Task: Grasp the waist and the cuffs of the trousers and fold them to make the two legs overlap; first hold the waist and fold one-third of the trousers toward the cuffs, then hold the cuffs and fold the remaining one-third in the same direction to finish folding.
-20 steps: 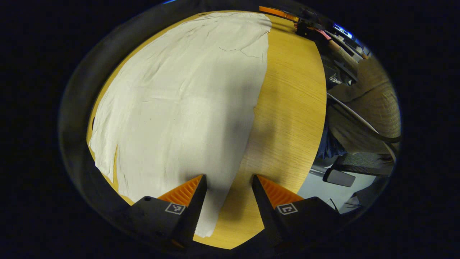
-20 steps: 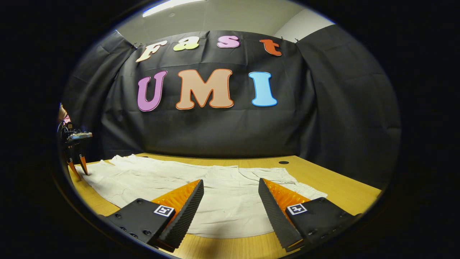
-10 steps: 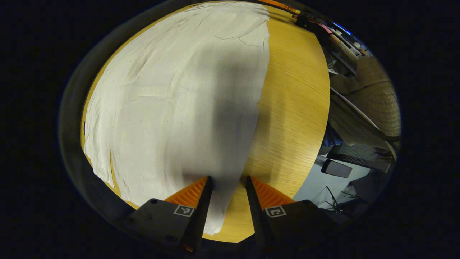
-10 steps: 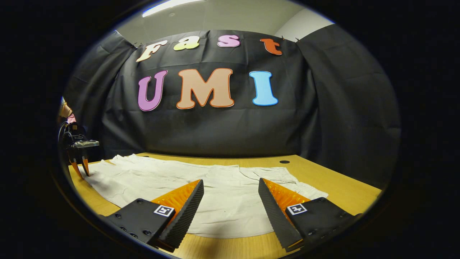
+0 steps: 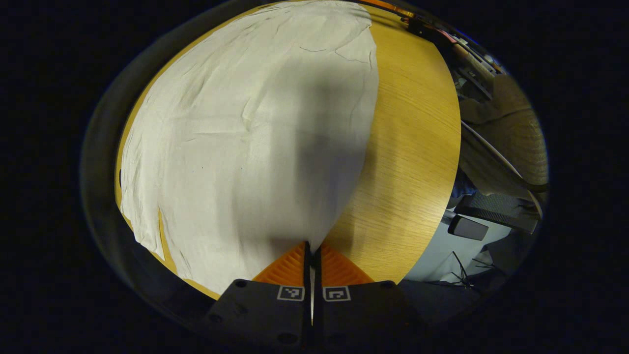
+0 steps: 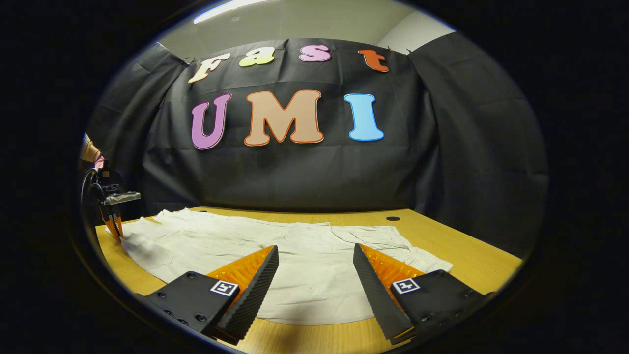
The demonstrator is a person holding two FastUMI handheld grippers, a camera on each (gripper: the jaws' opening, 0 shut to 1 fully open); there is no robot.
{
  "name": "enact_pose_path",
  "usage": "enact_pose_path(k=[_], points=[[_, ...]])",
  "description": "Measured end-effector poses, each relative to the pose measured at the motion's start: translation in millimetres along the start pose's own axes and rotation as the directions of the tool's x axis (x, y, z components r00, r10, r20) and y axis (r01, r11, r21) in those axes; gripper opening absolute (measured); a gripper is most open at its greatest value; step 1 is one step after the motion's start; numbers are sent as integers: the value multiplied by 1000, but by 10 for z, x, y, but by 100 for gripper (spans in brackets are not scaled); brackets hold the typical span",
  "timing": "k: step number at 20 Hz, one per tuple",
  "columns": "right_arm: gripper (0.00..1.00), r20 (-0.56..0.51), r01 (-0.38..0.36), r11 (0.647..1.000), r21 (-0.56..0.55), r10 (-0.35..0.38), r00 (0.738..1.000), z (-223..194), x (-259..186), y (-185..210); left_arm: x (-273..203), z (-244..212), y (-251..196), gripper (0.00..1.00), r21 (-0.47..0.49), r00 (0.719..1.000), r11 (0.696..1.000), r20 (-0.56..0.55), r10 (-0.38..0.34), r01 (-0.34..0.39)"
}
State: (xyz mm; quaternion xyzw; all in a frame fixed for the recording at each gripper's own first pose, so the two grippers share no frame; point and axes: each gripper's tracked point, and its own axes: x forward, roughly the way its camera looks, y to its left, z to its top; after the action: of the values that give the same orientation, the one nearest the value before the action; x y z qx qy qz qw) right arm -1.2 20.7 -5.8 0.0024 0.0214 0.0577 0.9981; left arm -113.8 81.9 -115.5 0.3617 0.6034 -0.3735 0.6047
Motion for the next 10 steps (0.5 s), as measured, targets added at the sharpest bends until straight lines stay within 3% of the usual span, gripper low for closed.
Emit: enact_pose_path(k=[5,8,10], points=[[98,-60,-32,999,-39,30,998,-8,40,-2,16,2,12,0,24,1000,1000,4,-4,4],[98,-75,-100,983,-154,89,993,244,2,20,19,4,11,0,18,1000,1000,6,-9,9],[96,-140,-170,951,-258,137,981,306,-12,25,18,12,9,0,9,1000,1000,11,-12,12]])
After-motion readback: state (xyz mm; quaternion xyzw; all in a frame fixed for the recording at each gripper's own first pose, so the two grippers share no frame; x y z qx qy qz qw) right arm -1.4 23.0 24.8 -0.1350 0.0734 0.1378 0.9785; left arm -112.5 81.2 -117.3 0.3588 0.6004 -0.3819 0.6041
